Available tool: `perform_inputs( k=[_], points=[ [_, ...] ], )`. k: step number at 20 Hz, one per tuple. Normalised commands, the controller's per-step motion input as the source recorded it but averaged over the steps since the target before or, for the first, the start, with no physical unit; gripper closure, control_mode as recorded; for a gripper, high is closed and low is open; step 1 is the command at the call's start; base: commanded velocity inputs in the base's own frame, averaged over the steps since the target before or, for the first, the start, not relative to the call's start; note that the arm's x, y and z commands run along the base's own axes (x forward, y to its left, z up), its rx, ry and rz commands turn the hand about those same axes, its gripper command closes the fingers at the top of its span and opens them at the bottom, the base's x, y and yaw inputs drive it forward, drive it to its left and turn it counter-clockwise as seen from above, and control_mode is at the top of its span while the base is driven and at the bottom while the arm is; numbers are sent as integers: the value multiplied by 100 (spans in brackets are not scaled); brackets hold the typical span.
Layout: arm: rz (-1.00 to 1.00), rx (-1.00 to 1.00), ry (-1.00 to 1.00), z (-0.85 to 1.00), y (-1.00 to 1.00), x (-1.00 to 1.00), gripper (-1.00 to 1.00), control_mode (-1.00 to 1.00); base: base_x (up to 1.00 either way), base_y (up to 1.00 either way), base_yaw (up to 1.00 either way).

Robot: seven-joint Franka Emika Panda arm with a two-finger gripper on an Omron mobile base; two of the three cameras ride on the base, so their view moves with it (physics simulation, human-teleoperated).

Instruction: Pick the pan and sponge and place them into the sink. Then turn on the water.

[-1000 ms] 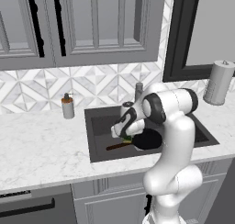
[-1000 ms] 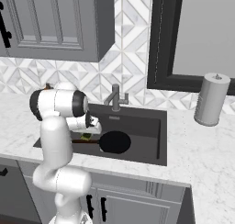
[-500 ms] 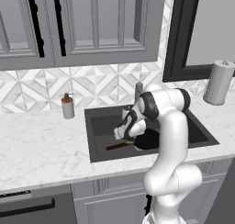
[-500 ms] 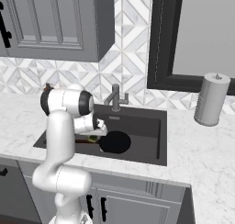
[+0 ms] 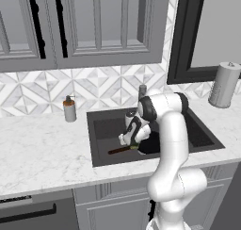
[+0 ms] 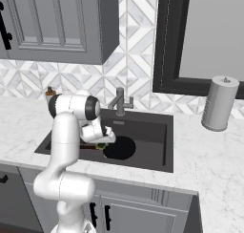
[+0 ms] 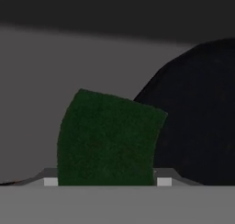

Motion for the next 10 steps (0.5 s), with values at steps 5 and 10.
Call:
perform_inputs(
  k=[5, 10],
  points=[
    [0, 0, 0, -3, -45, 6, 100, -100, 0, 0, 0],
    [0, 0, 0, 0, -24, 0, 100, -100, 0, 0, 0]
  ],
)
